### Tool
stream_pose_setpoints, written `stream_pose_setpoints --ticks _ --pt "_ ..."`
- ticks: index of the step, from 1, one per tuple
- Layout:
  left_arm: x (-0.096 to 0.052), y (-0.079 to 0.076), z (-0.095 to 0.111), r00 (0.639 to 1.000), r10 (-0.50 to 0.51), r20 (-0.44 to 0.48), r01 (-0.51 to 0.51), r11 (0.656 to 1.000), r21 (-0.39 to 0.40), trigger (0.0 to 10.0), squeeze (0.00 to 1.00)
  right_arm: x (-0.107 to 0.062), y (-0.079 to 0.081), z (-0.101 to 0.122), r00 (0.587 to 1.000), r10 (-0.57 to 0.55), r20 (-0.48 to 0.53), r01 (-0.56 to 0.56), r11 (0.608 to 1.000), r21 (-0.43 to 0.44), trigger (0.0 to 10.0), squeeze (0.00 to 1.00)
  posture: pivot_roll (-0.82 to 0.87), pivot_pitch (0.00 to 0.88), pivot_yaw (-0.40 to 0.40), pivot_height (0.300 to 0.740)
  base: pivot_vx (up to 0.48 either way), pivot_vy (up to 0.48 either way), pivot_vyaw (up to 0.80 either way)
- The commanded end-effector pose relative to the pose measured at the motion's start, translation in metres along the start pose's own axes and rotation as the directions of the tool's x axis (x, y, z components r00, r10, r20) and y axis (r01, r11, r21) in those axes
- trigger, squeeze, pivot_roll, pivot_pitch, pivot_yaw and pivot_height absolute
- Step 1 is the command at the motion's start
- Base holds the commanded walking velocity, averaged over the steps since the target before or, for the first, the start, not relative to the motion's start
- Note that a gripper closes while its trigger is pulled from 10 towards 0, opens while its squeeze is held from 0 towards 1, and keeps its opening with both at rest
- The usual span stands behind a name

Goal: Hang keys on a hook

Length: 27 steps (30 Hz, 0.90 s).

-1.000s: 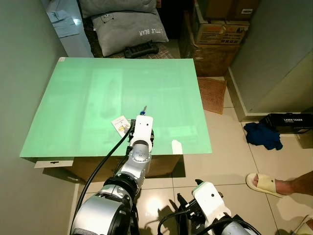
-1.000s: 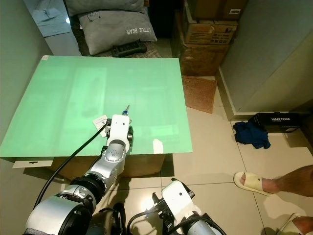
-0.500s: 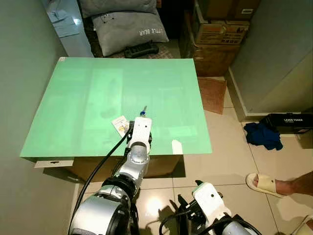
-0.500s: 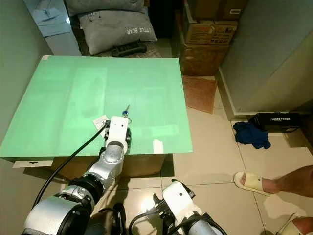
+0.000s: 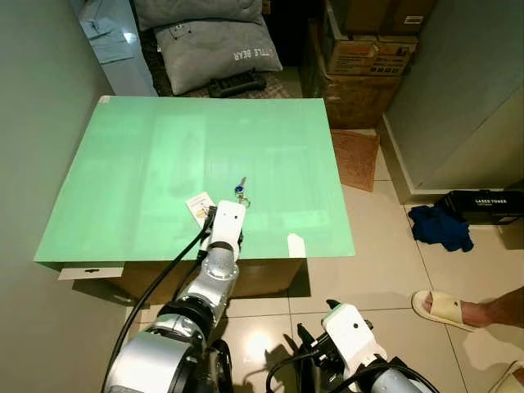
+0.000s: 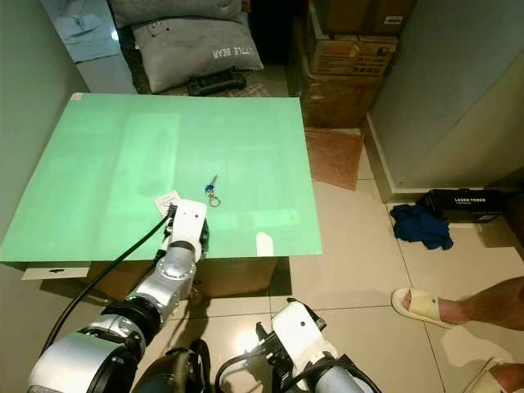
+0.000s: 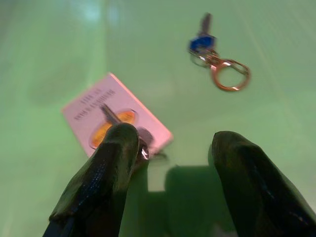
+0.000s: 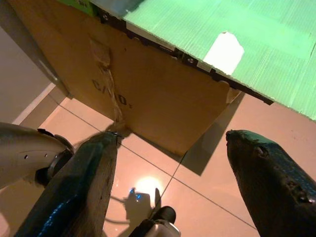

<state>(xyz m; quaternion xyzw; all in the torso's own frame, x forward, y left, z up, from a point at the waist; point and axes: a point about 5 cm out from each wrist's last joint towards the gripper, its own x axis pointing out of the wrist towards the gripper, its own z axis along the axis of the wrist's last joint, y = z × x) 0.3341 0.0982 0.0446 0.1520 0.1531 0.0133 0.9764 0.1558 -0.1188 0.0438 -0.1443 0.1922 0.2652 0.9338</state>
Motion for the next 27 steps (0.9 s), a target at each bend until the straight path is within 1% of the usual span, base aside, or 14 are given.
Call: stream_pose_setpoints --ticks 1,3,5,6,10,11,15,16,18,19,20,23,26,27 --pt "-0.003 0.0 -0.006 1.0 -0.008 0.001 0.008 1.0 0.013 10.0 0.0 -0.004 0.002 -0.007 1.0 0.014 -0.026 -0.014 1.0 0.011 10.0 0.0 -0.24 0.252 -0.007 0.74 0.0 0.0 0.0" --pt "-0.003 -0.001 -0.006 1.0 -0.012 0.004 0.012 1.0 0.008 10.0 0.0 -0.005 0.002 -0.008 0.999 0.016 -0.027 -0.016 1.0 0.011 10.0 0.0 -0.23 0.254 -0.01 0.74 0.0 0.0 0.0" --pt "-0.003 -0.007 0.0 0.999 -0.025 0.024 0.026 1.0 -0.004 10.0 0.0 -0.005 0.004 -0.008 0.999 0.02 -0.028 -0.02 1.0 0.01 10.0 0.0 -0.24 0.255 -0.013 0.74 0.0 0.0 0.0" --pt "-0.003 -0.007 0.0 0.999 -0.025 0.024 0.026 1.0 -0.004 10.0 0.0 -0.005 0.004 -0.008 0.999 0.02 -0.028 -0.02 1.0 0.01 10.0 0.0 -0.24 0.255 -0.013 0.74 0.0 0.0 0.0" --pt "-0.004 -0.019 0.013 0.997 -0.05 0.053 0.052 0.998 -0.037 10.0 0.0 -0.006 0.004 -0.009 0.999 0.022 -0.029 -0.022 1.0 0.009 10.0 0.0 -0.24 0.257 -0.012 0.74 0.0 0.0 0.0" --pt "-0.005 -0.025 0.018 0.996 -0.061 0.064 0.064 0.997 -0.051 10.0 0.0 -0.007 0.004 -0.009 0.999 0.021 -0.031 -0.021 1.0 0.009 10.0 0.0 -0.24 0.258 -0.012 0.74 0.0 0.0 0.0" --pt "-0.008 -0.039 0.026 0.994 -0.084 0.07 0.09 0.993 -0.076 10.0 0.0 -0.008 0.004 -0.01 0.999 0.023 -0.035 -0.023 1.0 0.009 10.0 0.0 -0.24 0.258 -0.012 0.74 0.0 0.0 0.0" --pt "-0.009 -0.043 0.028 0.993 -0.097 0.074 0.102 0.992 -0.078 10.0 0.0 -0.008 0.004 -0.01 0.999 0.024 -0.036 -0.024 1.0 0.008 10.0 0.0 -0.24 0.258 -0.012 0.74 0.0 0.0 0.0" --pt "-0.011 -0.053 0.033 0.988 -0.121 0.094 0.125 0.991 -0.048 10.0 0.0 -0.008 0.004 -0.01 0.999 0.027 -0.038 -0.026 1.0 0.008 10.0 0.0 -0.24 0.259 -0.012 0.74 0.0 0.0 0.0" --pt "-0.012 -0.054 0.033 0.988 -0.126 0.09 0.131 0.991 -0.043 10.0 0.0 -0.008 0.004 -0.01 0.999 0.027 -0.038 -0.026 1.0 0.007 10.0 0.0 -0.24 0.26 -0.013 0.74 0.0 0.0 0.0" --pt "-0.012 -0.054 0.033 0.988 -0.126 0.09 0.131 0.991 -0.043 10.0 0.0 -0.008 0.004 -0.01 0.999 0.027 -0.038 -0.026 1.0 0.007 10.0 0.0 -0.24 0.26 -0.013 0.74 0.0 0.0 0.0" --pt "-0.011 -0.055 0.028 0.99 -0.134 0.042 0.135 0.99 -0.04 10.0 0.0 -0.008 0.004 -0.01 0.999 0.027 -0.039 -0.026 1.0 0.006 10.0 0.0 -0.24 0.26 -0.013 0.74 0.0 0.0 0.0" --pt "-0.006 -0.039 0.017 0.996 -0.088 -0.032 0.086 0.995 -0.059 10.0 0.0 -0.009 0.004 -0.011 0.999 0.024 -0.046 -0.024 1.0 0.006 10.0 0.0 -0.25 0.263 -0.009 0.74 0.0 0.0 0.0" --pt "-0.006 -0.039 0.017 0.996 -0.088 -0.032 0.086 0.995 -0.059 10.0 0.0 -0.009 0.004 -0.011 0.999 0.024 -0.046 -0.024 1.0 0.006 10.0 0.0 -0.25 0.263 -0.009 0.74 0.0 0.0 0.0"
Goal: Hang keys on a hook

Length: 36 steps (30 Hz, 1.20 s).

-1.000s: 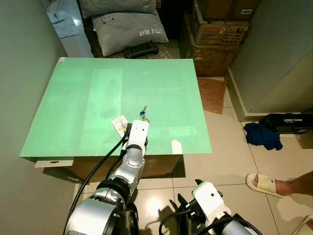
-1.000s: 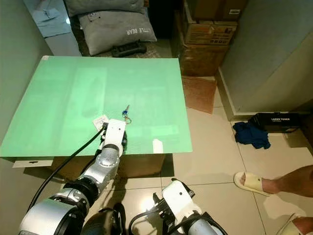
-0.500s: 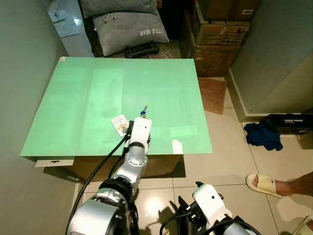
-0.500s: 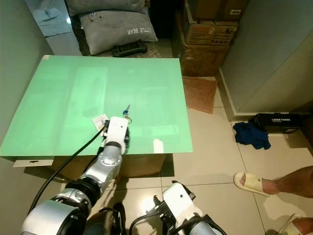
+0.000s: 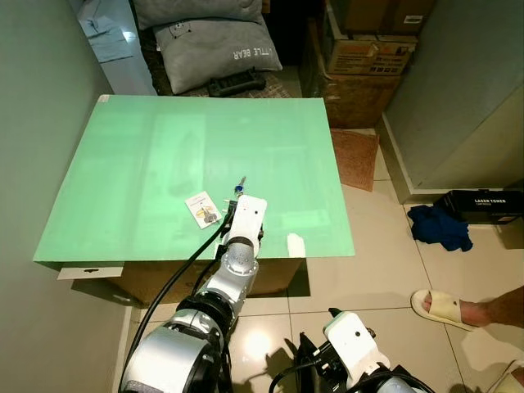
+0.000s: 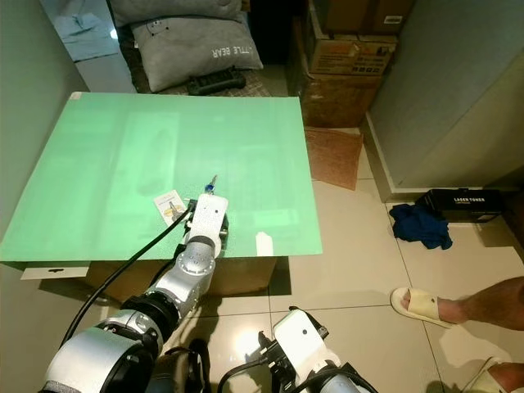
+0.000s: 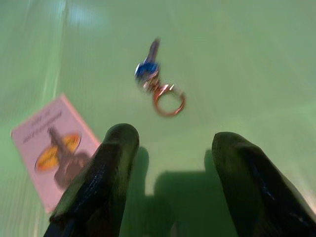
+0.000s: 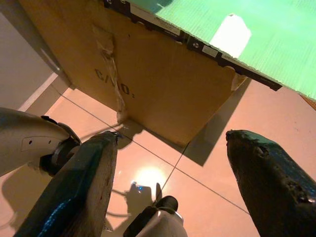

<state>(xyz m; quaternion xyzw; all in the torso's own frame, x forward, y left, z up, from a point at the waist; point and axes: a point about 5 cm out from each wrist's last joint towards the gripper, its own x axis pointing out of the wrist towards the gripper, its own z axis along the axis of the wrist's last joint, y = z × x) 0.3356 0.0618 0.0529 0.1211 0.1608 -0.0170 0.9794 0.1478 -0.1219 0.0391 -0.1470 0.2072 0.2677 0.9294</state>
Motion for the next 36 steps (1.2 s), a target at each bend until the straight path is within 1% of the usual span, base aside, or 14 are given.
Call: stream_pose_setpoints --ticks 1,3,13,14,19,21,23,24,25,27,28,32,35,36 --pt "-0.001 -0.004 -0.003 0.999 -0.007 -0.038 0.007 1.0 -0.012 10.0 0.0 -0.003 0.001 -0.003 1.0 0.013 -0.017 -0.013 1.0 0.006 10.0 0.0 -0.25 0.263 -0.009 0.74 0.0 0.0 0.0" --pt "0.0 0.003 -0.008 0.998 0.011 -0.069 -0.012 1.0 -0.018 10.0 0.0 -0.003 0.001 -0.004 1.0 0.013 -0.021 -0.013 1.0 0.006 10.0 0.0 -0.25 0.263 -0.009 0.74 0.0 0.0 0.0" --pt "-0.001 0.01 -0.019 0.994 0.032 -0.106 -0.032 0.999 -0.002 10.0 0.0 -0.005 0.002 -0.006 0.999 0.014 -0.029 -0.014 1.0 0.008 10.0 0.0 -0.25 0.27 -0.013 0.74 0.0 0.0 0.0" --pt "-0.001 0.015 -0.023 0.993 0.043 -0.108 -0.041 0.999 0.02 10.0 0.0 -0.005 0.002 -0.007 0.999 0.017 -0.034 -0.016 1.0 0.008 10.0 0.0 -0.25 0.27 -0.018 0.74 0.0 0.0 0.0" --pt "-0.002 0.021 -0.029 0.992 0.052 -0.111 -0.048 0.998 0.039 10.0 0.0 -0.006 0.001 -0.009 0.999 0.018 -0.039 -0.018 1.0 0.008 10.0 0.0 -0.24 0.27 -0.021 0.74 0.0 0.0 0.0" --pt "-0.002 0.03 -0.036 0.988 0.078 -0.13 -0.072 0.996 0.056 10.0 0.0 -0.007 0.001 -0.009 0.999 0.023 -0.043 -0.022 1.0 0.007 10.0 0.0 -0.24 0.271 -0.027 0.74 0.0 0.0 0.0" --pt "-0.003 0.035 -0.041 0.985 0.094 -0.143 -0.084 0.994 0.07 10.0 0.0 -0.008 0.001 -0.01 0.999 0.025 -0.044 -0.024 1.0 0.007 10.0 0.0 -0.24 0.271 -0.027 0.74 0.0 0.0 0.0" --pt "-0.003 0.035 -0.041 0.985 0.094 -0.143 -0.084 0.994 0.07 10.0 0.0 -0.008 0.001 -0.01 0.999 0.025 -0.044 -0.024 1.0 0.007 10.0 0.0 -0.24 0.271 -0.027 0.74 0.0 0.0 0.0" --pt "-0.004 0.041 -0.046 0.981 0.115 -0.159 -0.106 0.992 0.063 10.0 0.0 -0.008 0.001 -0.01 0.999 0.026 -0.045 -0.026 1.0 0.007 10.0 0.0 -0.24 0.271 -0.03 0.74 0.0 0.0 0.0" --pt "-0.004 0.041 -0.046 0.981 0.115 -0.159 -0.106 0.992 0.063 10.0 0.0 -0.008 0.001 -0.01 0.999 0.026 -0.045 -0.026 1.0 0.007 10.0 0.0 -0.24 0.271 -0.03 0.74 0.0 0.0 0.0" --pt "-0.005 0.053 -0.054 0.971 0.154 -0.181 -0.148 0.988 0.049 10.0 0.0 -0.008 0.0 -0.01 0.998 0.029 -0.047 -0.029 1.0 0.005 10.0 0.0 -0.24 0.271 -0.034 0.74 0.0 0.0 0.0" --pt "-0.007 0.06 -0.058 0.966 0.179 -0.189 -0.173 0.984 0.044 10.0 0.0 -0.009 -0.001 -0.01 0.998 0.031 -0.048 -0.031 1.0 0.003 10.0 0.0 -0.24 0.27 -0.035 0.74 0.0 0.0 0.0" --pt "-0.007 0.066 -0.059 0.963 0.201 -0.179 -0.2 0.979 0.027 10.0 0.0 -0.009 -0.002 -0.009 0.998 0.032 -0.048 -0.032 0.999 0.001 10.0 0.0 -0.24 0.271 -0.036 0.74 0.0 0.0 0.0" --pt "-0.006 0.068 -0.055 0.966 0.211 -0.151 -0.211 0.977 0.016 10.0 0.0 -0.009 -0.002 -0.009 0.998 0.033 -0.049 -0.033 0.999 0.0 10.0 0.0 -0.24 0.271 -0.038 0.74 0.0 0.0 0.0"
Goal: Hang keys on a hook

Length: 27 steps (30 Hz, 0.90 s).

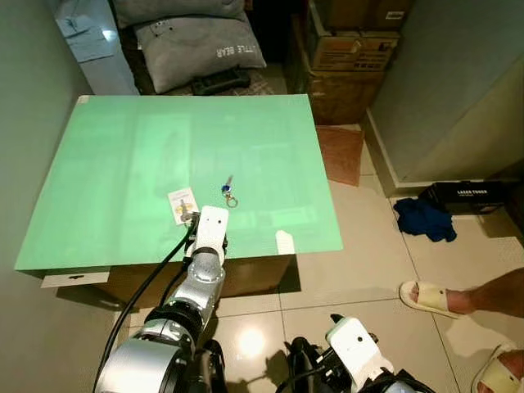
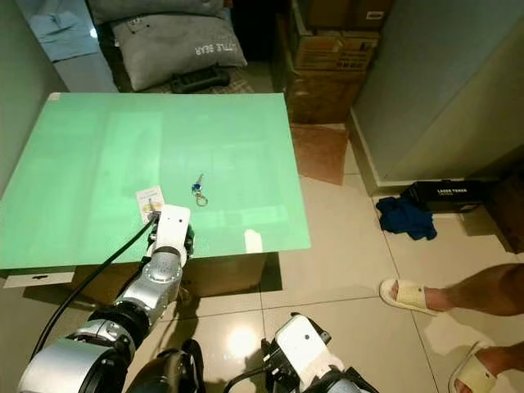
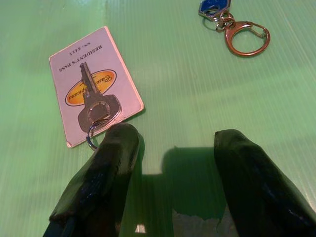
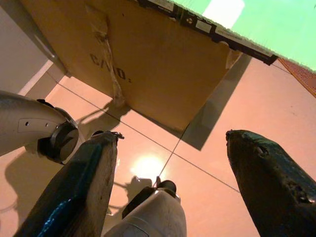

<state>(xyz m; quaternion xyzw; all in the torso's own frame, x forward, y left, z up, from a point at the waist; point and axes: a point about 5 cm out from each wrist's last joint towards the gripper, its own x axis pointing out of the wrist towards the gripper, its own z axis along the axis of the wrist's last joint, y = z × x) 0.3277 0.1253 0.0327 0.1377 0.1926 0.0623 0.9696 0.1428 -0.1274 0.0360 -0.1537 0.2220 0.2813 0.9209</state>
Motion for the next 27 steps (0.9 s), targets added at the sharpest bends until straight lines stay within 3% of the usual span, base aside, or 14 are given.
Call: stream_pose_setpoints --ticks 1,7,11,14,18,22,27 --pt "-0.002 0.013 -0.015 0.997 0.066 -0.047 -0.067 0.998 -0.011 10.0 0.0 -0.004 0.0 -0.003 1.0 0.003 -0.019 -0.003 1.0 0.012 10.0 0.0 -0.24 0.271 -0.038 0.74 0.0 0.0 0.0" --pt "-0.003 0.012 -0.004 0.996 0.08 0.036 -0.079 0.997 -0.025 10.0 0.0 -0.005 0.0 -0.003 1.0 0.008 -0.019 -0.008 1.0 0.011 10.0 0.0 -0.24 0.272 -0.04 0.74 0.0 0.0 0.0" --pt "-0.007 0.011 0.012 0.99 0.098 0.104 -0.085 0.988 -0.126 10.0 0.0 -0.005 0.0 -0.003 1.0 0.011 -0.021 -0.01 1.0 0.013 10.0 0.0 -0.24 0.273 -0.041 0.74 0.0 0.0 0.0" --pt "-0.007 0.01 0.015 0.989 0.101 0.105 -0.084 0.985 -0.153 10.0 0.0 -0.005 0.0 -0.003 1.0 0.013 -0.021 -0.012 1.0 0.014 10.0 0.0 -0.24 0.273 -0.041 0.74 0.0 0.0 0.0" --pt "-0.007 0.008 0.013 0.994 0.096 0.055 -0.083 0.977 -0.197 10.0 0.0 -0.004 0.002 -0.003 1.0 0.018 -0.022 -0.018 1.0 0.014 10.0 0.0 -0.24 0.265 -0.042 0.74 0.0 0.0 0.0" --pt "-0.007 0.007 -0.009 0.992 0.091 -0.092 -0.112 0.959 -0.259 10.0 0.0 -0.003 0.002 -0.002 1.0 0.019 -0.02 -0.019 1.0 0.013 10.0 0.0 -0.24 0.256 -0.041 0.74 0.0 0.0 0.0" --pt "-0.005 0.008 -0.017 0.98 0.091 -0.178 -0.147 0.93 -0.336 10.0 0.0 -0.004 0.002 -0.003 1.0 0.022 -0.021 -0.022 1.0 0.01 10.0 0.0 -0.24 0.254 -0.042 0.74 0.0 0.0 0.0"
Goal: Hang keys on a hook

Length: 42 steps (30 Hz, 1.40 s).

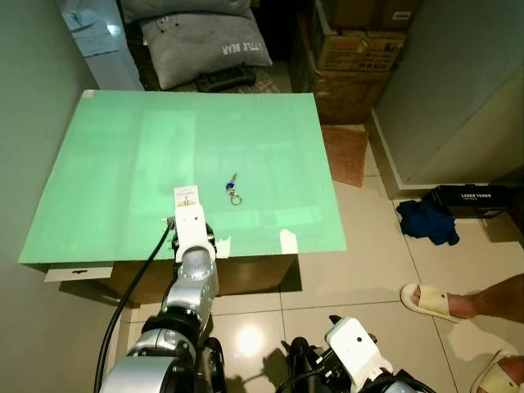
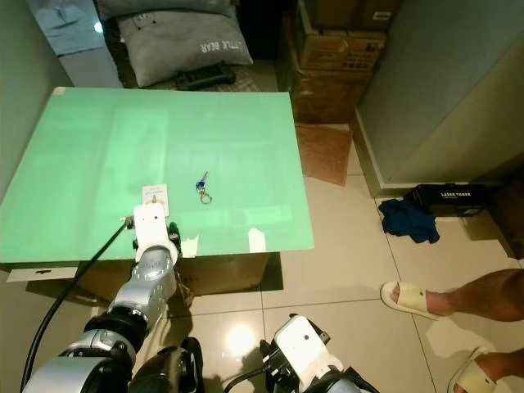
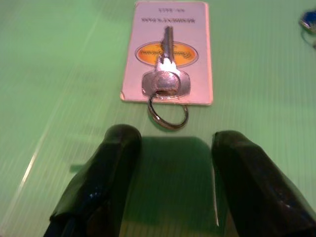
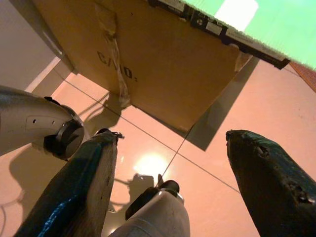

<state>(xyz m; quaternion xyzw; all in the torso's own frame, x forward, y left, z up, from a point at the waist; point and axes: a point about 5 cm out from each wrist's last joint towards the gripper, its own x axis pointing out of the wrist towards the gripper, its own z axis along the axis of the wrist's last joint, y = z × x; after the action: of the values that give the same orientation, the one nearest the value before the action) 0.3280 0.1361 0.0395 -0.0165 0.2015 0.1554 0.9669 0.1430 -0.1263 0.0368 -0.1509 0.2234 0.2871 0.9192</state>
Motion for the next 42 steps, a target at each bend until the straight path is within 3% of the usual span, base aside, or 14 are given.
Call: stream_pose_setpoints --ticks 1,10,15,22,23,25,26,28,29,32,33,34,35,42 --pt "-0.003 0.004 -0.02 0.995 0.021 -0.098 -0.023 0.999 -0.025 10.0 0.0 -0.004 0.001 -0.004 1.0 0.008 -0.022 -0.008 1.0 0.007 10.0 0.0 -0.25 0.252 -0.042 0.74 0.0 0.0 0.0" --pt "-0.002 -0.007 -0.016 0.988 -0.011 -0.154 -0.024 0.974 -0.225 10.0 0.0 -0.006 0.003 -0.005 1.0 0.005 -0.027 -0.004 1.0 0.011 10.0 0.0 -0.25 0.253 -0.033 0.74 0.0 0.0 0.0" --pt "-0.001 -0.01 -0.012 0.99 -0.016 -0.142 -0.015 0.976 -0.217 10.0 0.0 -0.005 0.005 -0.006 1.0 0.006 -0.029 -0.006 1.0 0.015 10.0 0.0 -0.25 0.259 -0.027 0.74 0.0 0.0 0.0" --pt "-0.003 -0.017 -0.014 0.989 -0.026 -0.146 0.005 0.99 -0.14 10.0 0.0 -0.005 0.007 -0.007 0.999 0.01 -0.031 -0.009 1.0 0.02 10.0 0.0 -0.25 0.264 -0.022 0.74 0.0 0.0 0.0" --pt "-0.005 -0.022 -0.014 0.988 -0.044 -0.151 0.022 0.989 -0.146 9.3 0.0 -0.005 0.008 -0.007 0.999 0.01 -0.032 -0.009 1.0 0.021 10.0 0.0 -0.25 0.266 -0.021 0.74 0.0 0.0 0.0" --pt "-0.005 -0.025 -0.013 0.987 -0.053 -0.149 0.031 0.988 -0.151 9.3 0.0 -0.006 0.008 -0.007 0.999 0.01 -0.033 -0.009 1.0 0.021 10.0 0.0 -0.25 0.266 -0.021 0.74 0.0 0.0 0.0" --pt "-0.005 -0.028 -0.011 0.988 -0.066 -0.143 0.043 0.987 -0.156 4.9 0.0 -0.006 0.008 -0.007 0.999 0.009 -0.034 -0.009 1.0 0.022 10.0 0.0 -0.26 0.265 -0.019 0.74 0.0 0.0 0.0" --pt "-0.005 -0.029 -0.01 0.987 -0.072 -0.144 0.048 0.986 -0.161 4.6 0.0 -0.005 0.008 -0.007 0.999 0.009 -0.035 -0.008 1.0 0.022 10.0 0.0 -0.26 0.265 -0.017 0.74 0.0 0.0 0.0" --pt "-0.006 -0.033 -0.009 0.984 -0.085 -0.155 0.052 0.977 -0.205 2.6 0.0 -0.006 0.009 -0.007 0.999 0.007 -0.037 -0.006 1.0 0.024 10.0 0.0 -0.26 0.265 -0.016 0.74 0.0 0.0 0.0" --pt "-0.006 -0.035 -0.007 0.983 -0.094 -0.157 0.058 0.974 -0.221 1.9 0.0 -0.006 0.009 -0.008 0.999 0.005 -0.039 -0.004 1.0 0.025 10.0 0.0 -0.26 0.266 -0.012 0.74 0.0 0.0 0.0" --pt "-0.006 -0.036 -0.007 0.983 -0.094 -0.16 0.056 0.973 -0.226 0.9 0.0 -0.006 0.009 -0.008 0.999 0.004 -0.04 -0.003 1.0 0.026 10.0 0.0 -0.26 0.266 -0.011 0.74 0.0 0.0 0.0" --pt "-0.006 -0.036 -0.007 0.983 -0.094 -0.16 0.056 0.973 -0.226 0.9 0.0 -0.006 0.009 -0.008 0.999 0.004 -0.04 -0.003 1.0 0.026 10.0 0.0 -0.26 0.266 -0.011 0.74 0.0 0.0 0.0" --pt "-0.005 -0.035 -0.007 0.982 -0.092 -0.166 0.05 0.969 -0.241 0.0 0.0 -0.007 0.009 -0.009 0.999 0.003 -0.042 -0.002 1.0 0.028 10.0 0.0 -0.26 0.267 -0.009 0.74 0.0 0.0 0.0" --pt "-0.004 -0.033 -0.005 0.983 -0.087 -0.159 0.051 0.975 -0.215 0.0 0.0 -0.007 0.01 -0.009 0.999 0.004 -0.046 -0.003 1.0 0.03 10.0 0.0 -0.26 0.269 -0.009 0.74 0.0 0.0 0.0"
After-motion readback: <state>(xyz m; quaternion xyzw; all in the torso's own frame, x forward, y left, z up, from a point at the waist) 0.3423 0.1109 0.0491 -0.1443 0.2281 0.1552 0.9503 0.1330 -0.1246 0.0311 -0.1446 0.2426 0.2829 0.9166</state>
